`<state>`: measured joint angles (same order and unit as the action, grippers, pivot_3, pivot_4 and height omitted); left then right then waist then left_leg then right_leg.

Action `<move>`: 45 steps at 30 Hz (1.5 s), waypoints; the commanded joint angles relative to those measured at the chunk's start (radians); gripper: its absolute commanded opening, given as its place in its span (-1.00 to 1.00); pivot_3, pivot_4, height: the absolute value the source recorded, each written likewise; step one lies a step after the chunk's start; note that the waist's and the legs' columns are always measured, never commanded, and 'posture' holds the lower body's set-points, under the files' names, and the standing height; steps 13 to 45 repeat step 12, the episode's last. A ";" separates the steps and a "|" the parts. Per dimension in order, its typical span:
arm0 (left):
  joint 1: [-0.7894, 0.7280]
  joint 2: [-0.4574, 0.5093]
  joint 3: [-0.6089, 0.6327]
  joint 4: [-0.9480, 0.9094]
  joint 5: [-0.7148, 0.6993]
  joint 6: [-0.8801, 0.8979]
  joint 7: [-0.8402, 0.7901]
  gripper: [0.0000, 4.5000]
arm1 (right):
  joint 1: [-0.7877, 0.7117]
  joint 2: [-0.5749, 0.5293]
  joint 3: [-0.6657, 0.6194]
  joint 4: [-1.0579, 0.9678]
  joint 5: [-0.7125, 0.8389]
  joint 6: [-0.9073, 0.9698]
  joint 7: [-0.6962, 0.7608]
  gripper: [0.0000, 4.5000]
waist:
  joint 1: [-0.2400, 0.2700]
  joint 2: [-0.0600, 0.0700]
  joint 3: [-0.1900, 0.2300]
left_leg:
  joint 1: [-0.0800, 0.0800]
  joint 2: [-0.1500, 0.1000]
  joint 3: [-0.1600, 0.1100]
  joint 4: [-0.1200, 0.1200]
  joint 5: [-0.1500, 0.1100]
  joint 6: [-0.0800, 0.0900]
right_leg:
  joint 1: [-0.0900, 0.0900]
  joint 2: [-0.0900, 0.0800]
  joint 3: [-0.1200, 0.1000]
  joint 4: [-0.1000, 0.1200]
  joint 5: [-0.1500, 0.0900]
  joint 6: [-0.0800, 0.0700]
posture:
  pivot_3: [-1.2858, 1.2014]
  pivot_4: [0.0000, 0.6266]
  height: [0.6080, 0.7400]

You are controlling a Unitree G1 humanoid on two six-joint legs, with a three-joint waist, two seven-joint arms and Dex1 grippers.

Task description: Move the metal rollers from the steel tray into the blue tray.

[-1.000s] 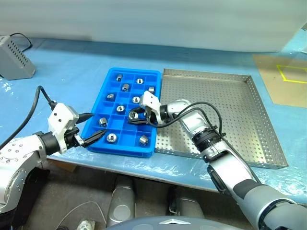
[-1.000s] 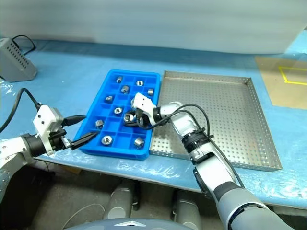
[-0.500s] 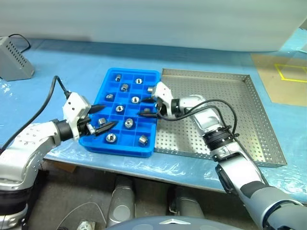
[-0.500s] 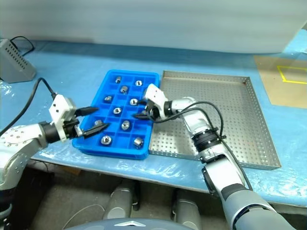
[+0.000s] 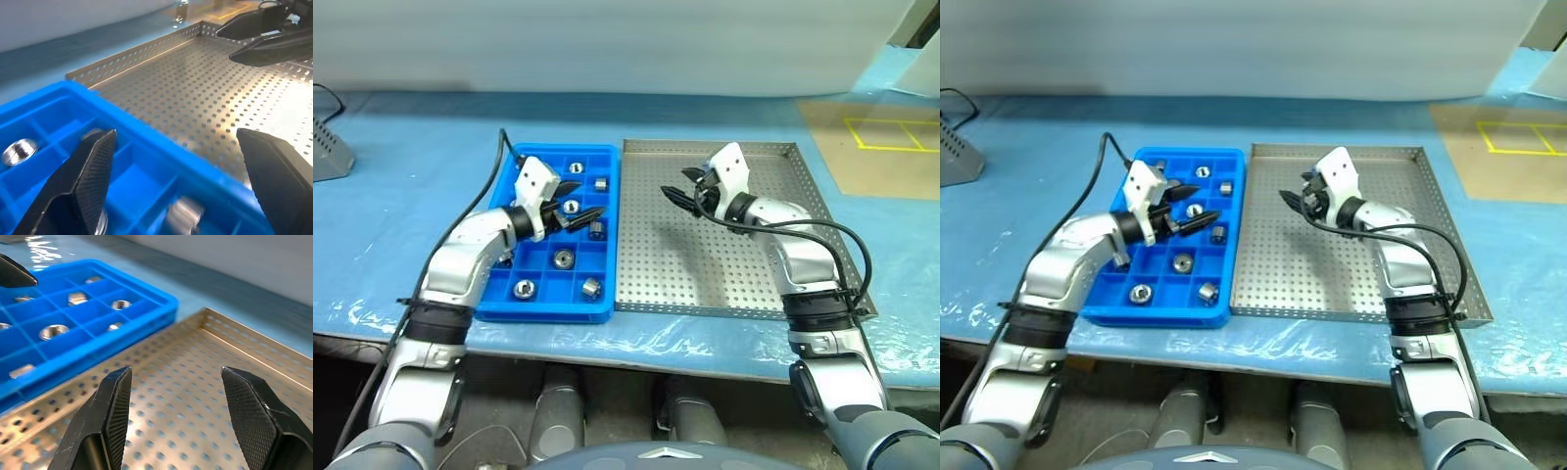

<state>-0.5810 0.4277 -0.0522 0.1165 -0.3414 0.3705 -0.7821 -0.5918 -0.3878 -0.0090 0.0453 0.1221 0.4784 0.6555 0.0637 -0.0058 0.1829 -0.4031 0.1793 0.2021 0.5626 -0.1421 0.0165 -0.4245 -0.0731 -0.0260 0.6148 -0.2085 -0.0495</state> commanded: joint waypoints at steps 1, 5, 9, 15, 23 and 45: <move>-0.032 -0.002 -0.002 0.025 0.015 -0.053 -0.037 0.85 | 0.016 -0.021 -0.022 -0.078 0.024 0.018 -0.014 0.32 | -0.012 0.000 0.000 | 0.000 0.000 0.000 0.000 0.000 0.000 | 0.000 0.000 0.000 0.000 0.000 0.000 | -0.06 -0.52 1.00; -0.030 -0.001 -0.007 0.044 0.028 -0.069 -0.060 0.85 | 0.040 -0.042 -0.026 -0.109 0.035 0.035 -0.021 0.32 | -0.024 0.000 0.000 | -0.001 0.000 0.000 0.000 -0.001 0.001 | 0.000 0.000 0.000 -0.001 0.000 0.000 | -0.07 -0.52 1.00; -0.025 -0.006 0.005 0.037 0.028 -0.066 -0.049 0.85 | 0.039 -0.045 -0.023 -0.108 0.041 0.038 -0.029 0.32 | -0.021 0.000 0.000 | 0.000 0.000 0.000 0.001 -0.002 0.004 | 0.000 0.000 0.000 0.000 0.000 0.000 | -0.05 -0.52 1.00; -0.013 -0.008 0.004 0.022 0.039 -0.064 -0.031 0.85 | 0.025 -0.034 -0.006 -0.084 0.033 0.024 -0.038 0.32 | -0.021 0.000 0.000 | 0.000 0.000 0.000 0.002 -0.003 0.005 | 0.001 0.000 0.000 0.000 0.000 0.000 | -0.04 -0.52 1.00; -0.013 -0.008 0.004 0.022 0.039 -0.064 -0.031 0.85 | 0.025 -0.034 -0.006 -0.084 0.033 0.024 -0.038 0.32 | -0.021 0.000 0.000 | 0.000 0.000 0.000 0.002 -0.003 0.005 | 0.001 0.000 0.000 0.000 0.000 0.000 | -0.04 -0.52 1.00; -0.013 -0.008 0.004 0.022 0.039 -0.064 -0.031 0.85 | 0.025 -0.034 -0.006 -0.084 0.033 0.024 -0.038 0.32 | -0.021 0.000 0.000 | 0.000 0.000 0.000 0.002 -0.003 0.005 | 0.001 0.000 0.000 0.000 0.000 0.000 | -0.04 -0.52 1.00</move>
